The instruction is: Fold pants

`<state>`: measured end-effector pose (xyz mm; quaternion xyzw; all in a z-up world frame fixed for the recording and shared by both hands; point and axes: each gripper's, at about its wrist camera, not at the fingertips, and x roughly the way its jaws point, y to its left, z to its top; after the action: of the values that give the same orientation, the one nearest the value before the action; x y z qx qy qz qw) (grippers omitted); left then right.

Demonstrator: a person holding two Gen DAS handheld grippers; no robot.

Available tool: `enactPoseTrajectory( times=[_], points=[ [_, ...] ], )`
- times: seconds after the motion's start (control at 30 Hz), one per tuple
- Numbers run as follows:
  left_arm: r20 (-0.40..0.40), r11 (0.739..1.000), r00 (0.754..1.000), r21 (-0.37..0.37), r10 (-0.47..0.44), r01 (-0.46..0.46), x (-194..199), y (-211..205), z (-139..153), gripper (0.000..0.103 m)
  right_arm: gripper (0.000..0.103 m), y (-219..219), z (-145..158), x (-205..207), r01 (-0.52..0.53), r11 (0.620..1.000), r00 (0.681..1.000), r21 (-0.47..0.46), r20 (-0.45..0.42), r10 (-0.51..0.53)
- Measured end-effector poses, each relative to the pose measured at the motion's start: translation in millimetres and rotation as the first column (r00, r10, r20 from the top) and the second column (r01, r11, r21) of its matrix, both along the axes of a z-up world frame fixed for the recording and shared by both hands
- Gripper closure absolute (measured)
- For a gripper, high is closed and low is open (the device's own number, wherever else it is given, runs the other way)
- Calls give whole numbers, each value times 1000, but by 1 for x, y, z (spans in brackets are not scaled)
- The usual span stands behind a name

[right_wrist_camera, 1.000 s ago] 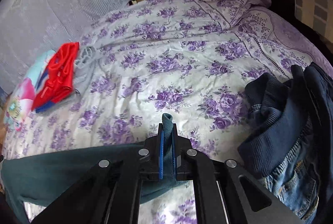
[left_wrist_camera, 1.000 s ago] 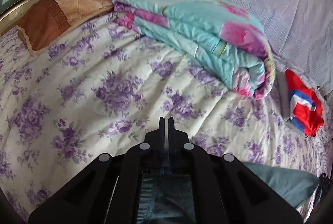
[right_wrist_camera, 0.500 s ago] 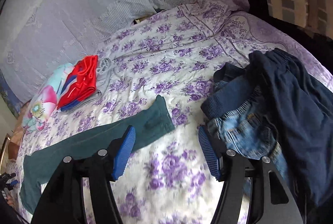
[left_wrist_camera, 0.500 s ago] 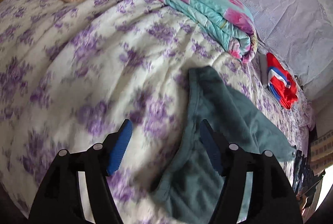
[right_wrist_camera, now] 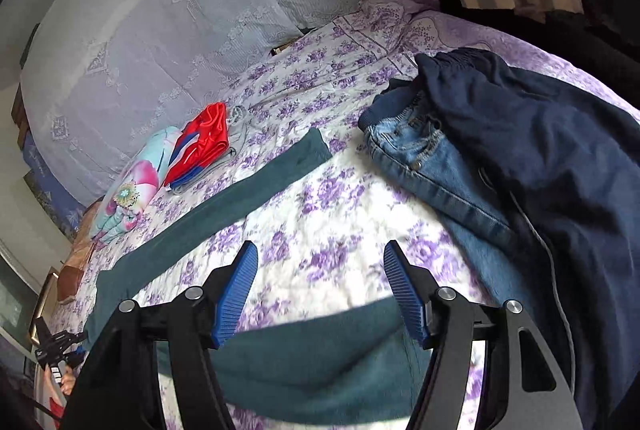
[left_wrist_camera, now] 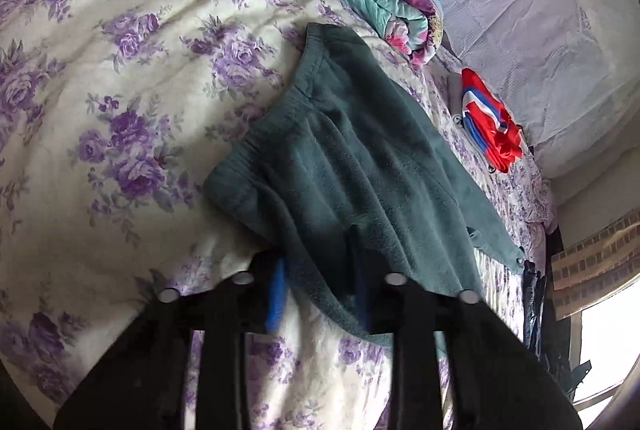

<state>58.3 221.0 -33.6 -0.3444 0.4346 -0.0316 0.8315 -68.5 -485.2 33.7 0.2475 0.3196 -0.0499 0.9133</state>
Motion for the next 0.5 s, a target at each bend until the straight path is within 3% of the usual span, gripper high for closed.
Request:
enactPoseTrajectory(
  times=[0.07,0.17,0.3,0.5],
  points=[
    [11,999,1000,-33,5,-5,-1,4,-3,95,37,-5,-4,-17,17,1000,999,5,-28,-17],
    [33,1000,999,-18,5,-4,-8,7,3,96,37,-13,-19,-39,30,999,996,32,-81,-27],
    [30,999,999,-32,14,-13,-9,15,0,96,37,-13,-50,-53,5,992,984,127,-177,17],
    [34,999,999,36,10,-12,-6,6,-12,95,36,19,-57,-61,-100,977,983,189,-130,126]
  ],
)
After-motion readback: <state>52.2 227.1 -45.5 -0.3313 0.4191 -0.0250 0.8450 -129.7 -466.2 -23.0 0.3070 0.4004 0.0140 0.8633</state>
